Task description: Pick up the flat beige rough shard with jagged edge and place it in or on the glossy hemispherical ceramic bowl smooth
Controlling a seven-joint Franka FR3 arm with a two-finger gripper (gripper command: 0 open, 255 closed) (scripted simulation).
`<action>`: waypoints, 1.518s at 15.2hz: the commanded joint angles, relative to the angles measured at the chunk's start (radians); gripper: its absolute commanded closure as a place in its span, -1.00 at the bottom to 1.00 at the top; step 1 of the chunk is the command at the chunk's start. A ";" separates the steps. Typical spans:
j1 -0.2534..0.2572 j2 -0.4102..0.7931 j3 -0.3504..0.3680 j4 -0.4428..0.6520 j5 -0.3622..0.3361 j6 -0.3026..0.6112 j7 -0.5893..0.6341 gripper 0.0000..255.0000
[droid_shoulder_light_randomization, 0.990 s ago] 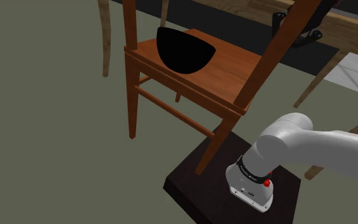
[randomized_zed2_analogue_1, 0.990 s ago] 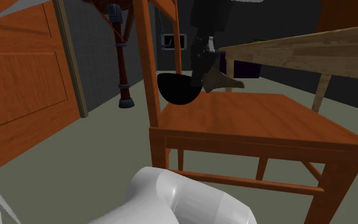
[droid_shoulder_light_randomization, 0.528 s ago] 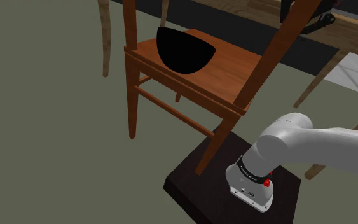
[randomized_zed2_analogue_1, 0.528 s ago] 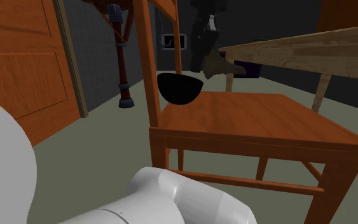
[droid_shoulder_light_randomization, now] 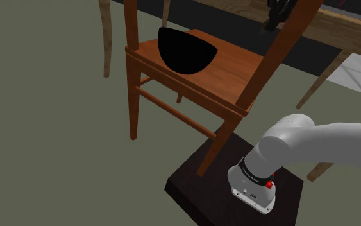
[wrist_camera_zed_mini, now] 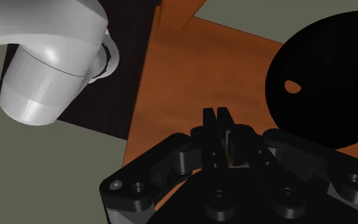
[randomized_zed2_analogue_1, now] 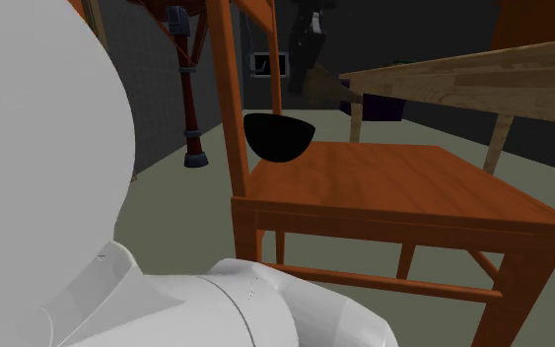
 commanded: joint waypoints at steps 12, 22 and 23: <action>0.023 0.384 0.189 0.236 0.046 0.198 0.177 1.00; 0.026 0.323 0.199 0.055 0.055 0.317 0.149 1.00; 0.016 0.315 0.206 0.035 0.061 0.328 0.142 1.00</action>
